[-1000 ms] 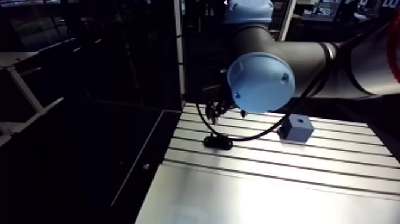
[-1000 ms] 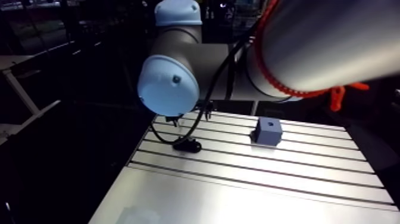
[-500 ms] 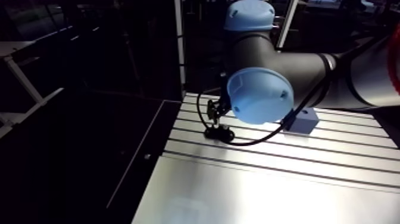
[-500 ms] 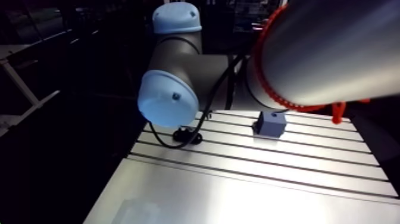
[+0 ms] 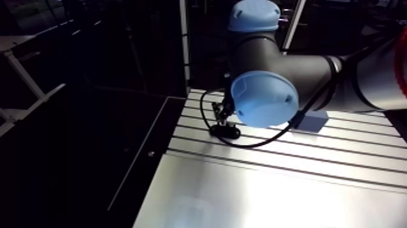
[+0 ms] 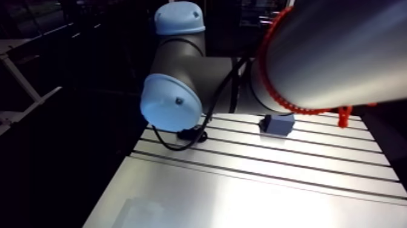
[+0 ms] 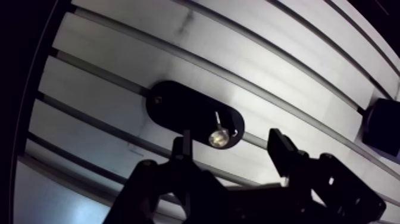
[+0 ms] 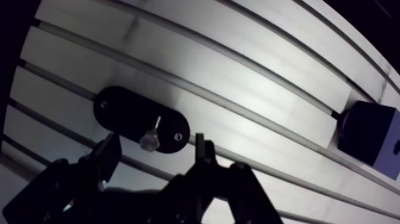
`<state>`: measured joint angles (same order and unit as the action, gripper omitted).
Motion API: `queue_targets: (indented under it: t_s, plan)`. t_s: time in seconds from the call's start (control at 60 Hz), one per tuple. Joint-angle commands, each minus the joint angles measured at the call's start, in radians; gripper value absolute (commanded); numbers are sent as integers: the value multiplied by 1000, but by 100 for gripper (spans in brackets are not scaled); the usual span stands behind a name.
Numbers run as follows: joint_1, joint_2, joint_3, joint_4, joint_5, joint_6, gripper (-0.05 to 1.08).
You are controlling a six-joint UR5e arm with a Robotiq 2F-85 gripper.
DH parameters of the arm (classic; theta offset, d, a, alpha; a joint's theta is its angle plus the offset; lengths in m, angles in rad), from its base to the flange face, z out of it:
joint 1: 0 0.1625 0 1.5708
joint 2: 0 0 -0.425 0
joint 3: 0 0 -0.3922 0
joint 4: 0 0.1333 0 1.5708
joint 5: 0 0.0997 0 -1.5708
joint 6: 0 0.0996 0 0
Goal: Pick up the M10 bolt and insert it into the hex recess until seated.
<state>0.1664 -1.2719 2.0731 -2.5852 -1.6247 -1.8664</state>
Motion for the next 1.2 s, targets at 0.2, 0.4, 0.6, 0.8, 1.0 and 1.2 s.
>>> queue_targets:
  t_s: [0.2,0.4,0.6,0.8,1.0,1.2]
  plan:
    - [4,12,0,-17,1,2,37]
    - [4,12,0,-21,-1,2,41]
    - [5,15,5,-21,1,22,44]
    - [5,26,9,-22,1,23,49]
    - [8,21,11,-21,1,23,56]
    - [10,18,9,-21,-1,23,56]
